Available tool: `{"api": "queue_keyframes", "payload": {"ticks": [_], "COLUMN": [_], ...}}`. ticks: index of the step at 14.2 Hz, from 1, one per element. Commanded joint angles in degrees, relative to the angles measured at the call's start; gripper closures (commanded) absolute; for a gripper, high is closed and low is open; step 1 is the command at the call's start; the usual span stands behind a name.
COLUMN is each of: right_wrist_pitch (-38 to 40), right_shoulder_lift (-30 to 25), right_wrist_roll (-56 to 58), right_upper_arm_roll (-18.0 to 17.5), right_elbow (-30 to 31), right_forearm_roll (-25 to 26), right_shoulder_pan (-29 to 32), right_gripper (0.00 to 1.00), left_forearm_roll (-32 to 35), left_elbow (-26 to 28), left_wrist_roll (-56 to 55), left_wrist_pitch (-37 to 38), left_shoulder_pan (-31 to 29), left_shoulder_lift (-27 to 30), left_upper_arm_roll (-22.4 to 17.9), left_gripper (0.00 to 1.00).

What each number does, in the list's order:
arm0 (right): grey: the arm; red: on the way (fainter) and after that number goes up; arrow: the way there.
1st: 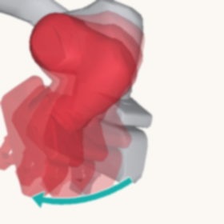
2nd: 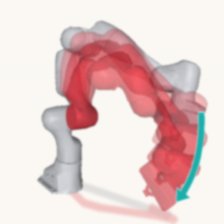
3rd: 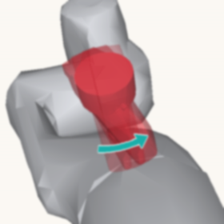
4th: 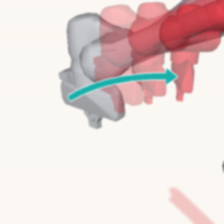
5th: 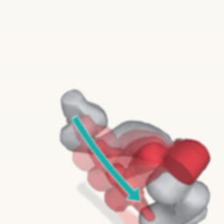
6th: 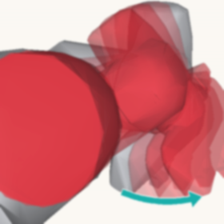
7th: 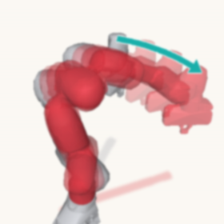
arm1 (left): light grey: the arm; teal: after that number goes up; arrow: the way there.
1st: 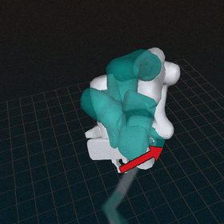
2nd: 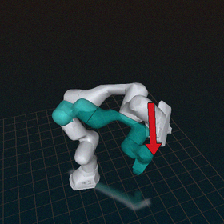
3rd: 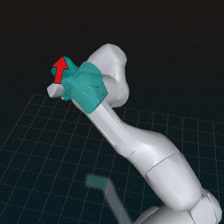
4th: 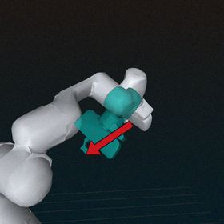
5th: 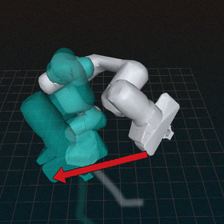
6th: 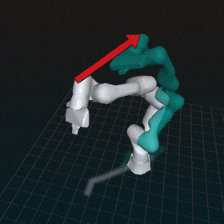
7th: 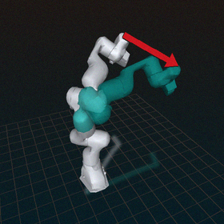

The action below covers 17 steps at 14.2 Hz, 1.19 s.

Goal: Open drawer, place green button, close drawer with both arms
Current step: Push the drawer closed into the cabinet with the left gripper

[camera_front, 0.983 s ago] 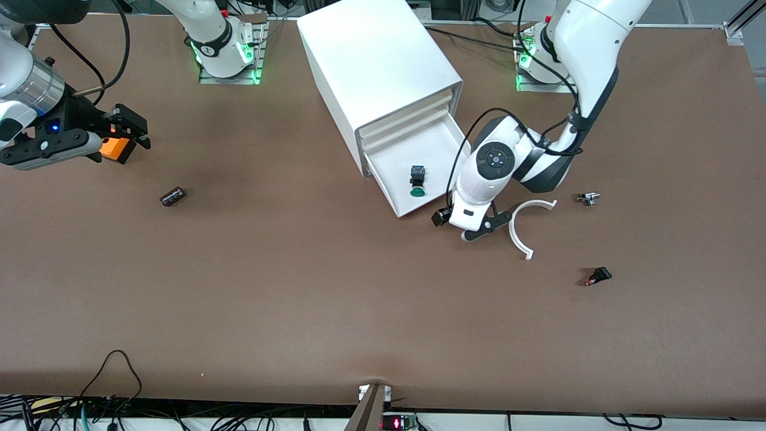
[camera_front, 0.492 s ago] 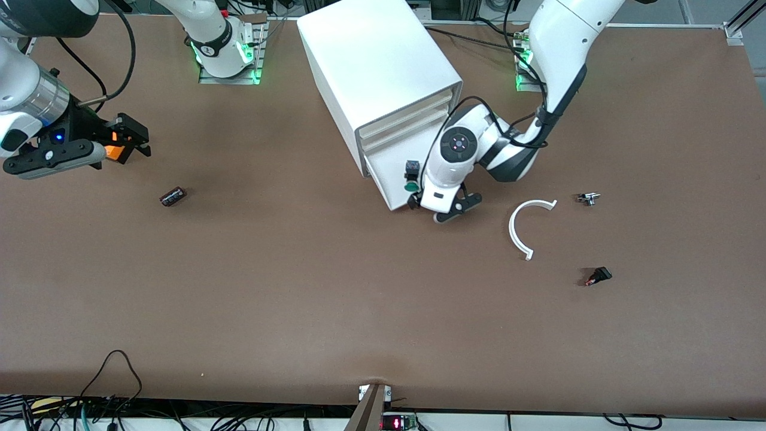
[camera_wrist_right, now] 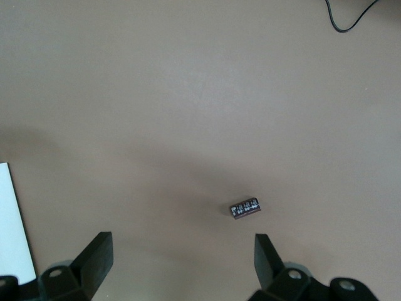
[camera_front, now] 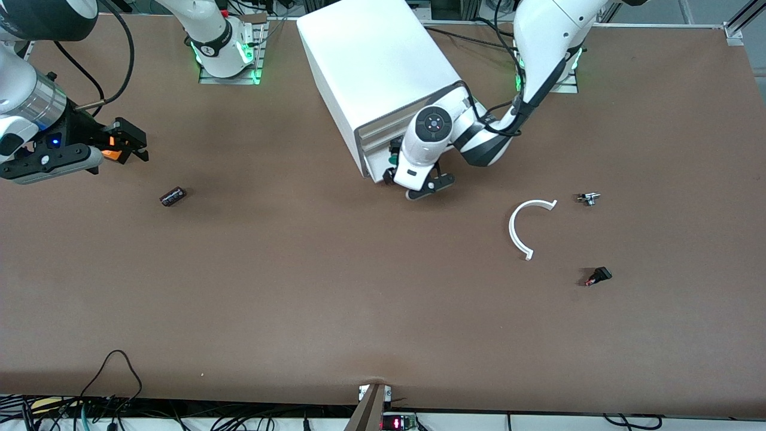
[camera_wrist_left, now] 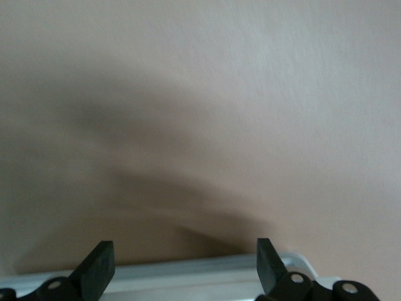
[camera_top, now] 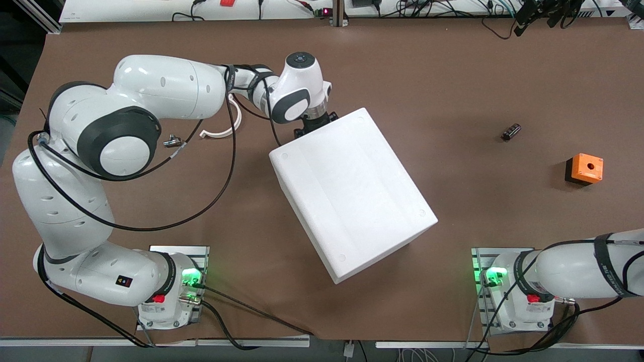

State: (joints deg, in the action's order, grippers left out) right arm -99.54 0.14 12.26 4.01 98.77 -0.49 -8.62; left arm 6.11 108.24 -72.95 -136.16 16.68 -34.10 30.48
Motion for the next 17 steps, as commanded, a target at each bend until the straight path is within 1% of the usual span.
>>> {"api": "queue_keyframes", "payload": {"ticks": [1, 3, 7, 10, 11, 13, 17], "right_wrist_pitch": [1.5, 1.5, 1.5, 1.0, 1.1, 0.8, 1.2], "right_shoulder_lift": [0.6, 0.6, 0.6, 0.4, 0.6, 0.6, 0.8], "right_wrist_roll": [0.6, 0.5, 0.8, 0.2, 0.1, 0.4, 0.3], "right_upper_arm_roll": [-0.1, -0.1, -0.2, -0.3, -0.3, -0.2, 0.0], "right_elbow": [-1.6, -1.6, -1.6, -1.8, -1.9, -1.9, -1.8], "right_forearm_roll": [0.7, 0.6, 0.6, 0.6, 0.5, 0.0, -0.3], "right_shoulder_pan": [-0.1, -0.2, -0.3, -0.3, -0.3, -0.2, 0.1], "right_gripper": [0.00, 0.00, 0.00, 0.00, 0.00, 0.00, 0.00], "left_forearm_roll": [-2.4, -3.6, -5.1, -5.1, -4.8, -4.4, -4.4], "left_elbow": [0.1, 0.1, 0.1, -0.7, -1.0, -2.8, -9.0], "left_wrist_roll": [0.0, 0.0, -0.3, 0.0, 0.4, 2.8, 11.1], "left_wrist_pitch": [-0.2, -0.2, -0.2, 0.7, 1.1, 2.3, 7.4], "left_shoulder_pan": [-0.4, -0.4, 0.3, -0.6, -1.4, -4.9, -11.0], "left_shoulder_lift": [-1.1, -2.0, -2.5, -2.4, -2.1, -1.9, -2.0], "left_upper_arm_roll": [2.6, 3.7, 4.3, 4.2, 3.9, 3.9, 3.7], "left_gripper": [0.00, 0.00, 0.00, 0.00, 0.00, 0.00, 0.00]}}
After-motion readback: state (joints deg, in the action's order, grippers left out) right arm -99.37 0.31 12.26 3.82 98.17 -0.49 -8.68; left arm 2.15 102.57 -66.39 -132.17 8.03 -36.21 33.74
